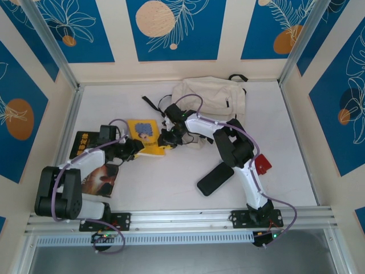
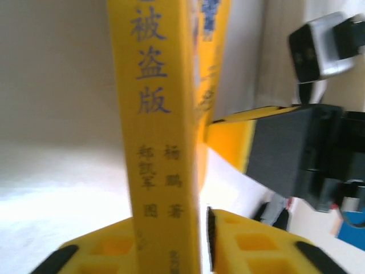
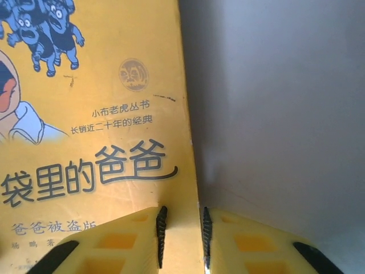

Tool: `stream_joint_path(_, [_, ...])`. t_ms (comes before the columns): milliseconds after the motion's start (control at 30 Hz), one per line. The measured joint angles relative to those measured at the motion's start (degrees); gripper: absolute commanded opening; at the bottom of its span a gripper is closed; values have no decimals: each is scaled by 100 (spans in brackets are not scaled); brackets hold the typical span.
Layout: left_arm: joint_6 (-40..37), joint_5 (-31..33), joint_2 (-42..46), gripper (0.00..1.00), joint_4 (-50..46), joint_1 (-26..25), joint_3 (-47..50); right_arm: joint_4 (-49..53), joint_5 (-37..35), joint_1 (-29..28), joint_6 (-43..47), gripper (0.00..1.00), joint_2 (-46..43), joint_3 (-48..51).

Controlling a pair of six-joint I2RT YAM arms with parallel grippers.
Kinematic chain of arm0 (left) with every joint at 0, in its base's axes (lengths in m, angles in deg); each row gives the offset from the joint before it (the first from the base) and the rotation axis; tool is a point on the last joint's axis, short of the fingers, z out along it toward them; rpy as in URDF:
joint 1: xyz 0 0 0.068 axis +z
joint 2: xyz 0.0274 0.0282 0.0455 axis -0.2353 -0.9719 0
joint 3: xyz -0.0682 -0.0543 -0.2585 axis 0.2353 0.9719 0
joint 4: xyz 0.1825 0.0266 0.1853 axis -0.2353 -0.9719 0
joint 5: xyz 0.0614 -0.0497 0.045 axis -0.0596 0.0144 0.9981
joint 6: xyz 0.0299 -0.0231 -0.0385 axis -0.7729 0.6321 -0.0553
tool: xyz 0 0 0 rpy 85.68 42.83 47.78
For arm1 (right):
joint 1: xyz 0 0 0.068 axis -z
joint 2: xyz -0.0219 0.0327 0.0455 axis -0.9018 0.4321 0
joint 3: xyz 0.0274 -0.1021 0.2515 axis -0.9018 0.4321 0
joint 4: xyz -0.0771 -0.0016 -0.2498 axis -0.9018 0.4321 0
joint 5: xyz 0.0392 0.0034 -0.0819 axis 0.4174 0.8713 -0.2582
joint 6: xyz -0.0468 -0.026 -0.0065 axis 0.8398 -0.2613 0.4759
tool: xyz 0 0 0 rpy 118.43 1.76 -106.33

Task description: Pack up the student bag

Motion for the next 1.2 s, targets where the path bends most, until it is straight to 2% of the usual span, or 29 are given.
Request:
stream_joint_path(133, [-188, 317, 22, 0, -404, -33, -142, -74, -101, 11, -31, 47, -234, 310])
stream_joint_path(300, [-238, 470, 328, 0, -660, -46, -262, -87, -192, 205, -46, 61, -1187, 898])
stream_joint_path(433, [-155, 433, 874, 0, -750, -105, -396, -258, -164, 675, -57, 70, -2264, 1252])
stream_joint_path(533, [74, 372, 1172, 0, -699, -212, -538, -516, -26, 1119, -131, 74, -2940, 1633])
stream_joint_path(767, [588, 52, 1119, 0, -116, -885, -1032, -455, 81, 2002, -37, 80, -3445, 2197])
stream_joint_path(933, [717, -361, 741, 0, 302, -1276, -1447, -629, 1054, 2159, 28, 89, -3445, 2251])
stream_joint_path(1200, [1196, -935, 330, 0, 1121, -1440, -1773, -1596, 2498, 2216, -457, 98, -3407, 2253])
